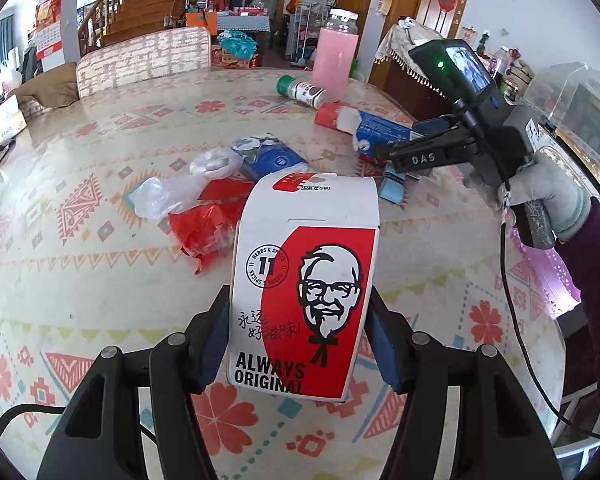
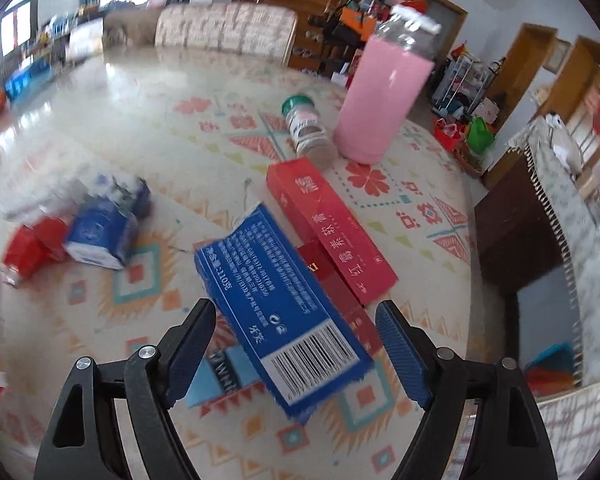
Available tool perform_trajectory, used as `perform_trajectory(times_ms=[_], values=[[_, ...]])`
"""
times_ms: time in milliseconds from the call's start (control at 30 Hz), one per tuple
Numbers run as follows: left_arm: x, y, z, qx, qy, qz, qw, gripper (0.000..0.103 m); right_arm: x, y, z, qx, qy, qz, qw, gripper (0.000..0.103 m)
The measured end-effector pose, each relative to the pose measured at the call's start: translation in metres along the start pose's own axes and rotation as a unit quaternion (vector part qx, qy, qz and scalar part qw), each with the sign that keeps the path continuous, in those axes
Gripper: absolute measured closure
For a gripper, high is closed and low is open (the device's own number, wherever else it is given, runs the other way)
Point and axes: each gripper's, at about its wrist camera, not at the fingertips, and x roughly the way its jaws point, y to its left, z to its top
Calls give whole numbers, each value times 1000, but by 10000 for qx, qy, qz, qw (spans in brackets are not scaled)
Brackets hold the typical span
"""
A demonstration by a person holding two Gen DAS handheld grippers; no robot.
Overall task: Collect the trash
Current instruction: 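Grasp the white-red KFC box with the left tool while the right tool grasps the blue carton, then carry the KFC box and blue carton over the pink basket and release both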
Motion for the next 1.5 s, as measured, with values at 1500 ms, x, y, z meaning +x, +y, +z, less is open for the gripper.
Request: perform_trajectory(times_ms=[1500], values=[[-56,-32,-37,187,-497,398,9978,41,-171,83,-205,2508,-1046,737,9595,54]])
